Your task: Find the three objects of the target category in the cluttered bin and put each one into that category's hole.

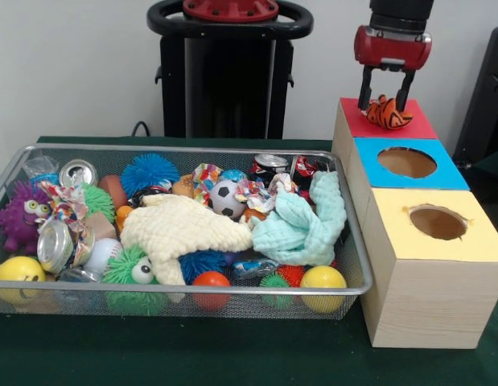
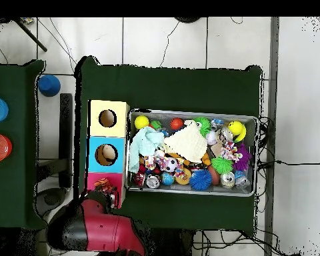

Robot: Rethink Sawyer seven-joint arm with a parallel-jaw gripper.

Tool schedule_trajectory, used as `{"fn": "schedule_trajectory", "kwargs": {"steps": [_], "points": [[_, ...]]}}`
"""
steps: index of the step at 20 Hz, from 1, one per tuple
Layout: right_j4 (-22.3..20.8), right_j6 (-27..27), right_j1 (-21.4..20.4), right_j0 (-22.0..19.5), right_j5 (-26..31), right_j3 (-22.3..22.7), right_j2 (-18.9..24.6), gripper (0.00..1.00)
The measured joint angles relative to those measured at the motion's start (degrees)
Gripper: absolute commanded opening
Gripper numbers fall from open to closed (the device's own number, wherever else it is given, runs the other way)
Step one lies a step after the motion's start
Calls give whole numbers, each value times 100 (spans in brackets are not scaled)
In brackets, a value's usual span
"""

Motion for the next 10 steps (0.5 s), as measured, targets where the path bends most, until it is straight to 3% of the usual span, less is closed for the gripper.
{"fn": "schedule_trajectory", "kwargs": {"steps": [10], "points": [[-1,0,-266,-1,1,7,-1,100]]}}
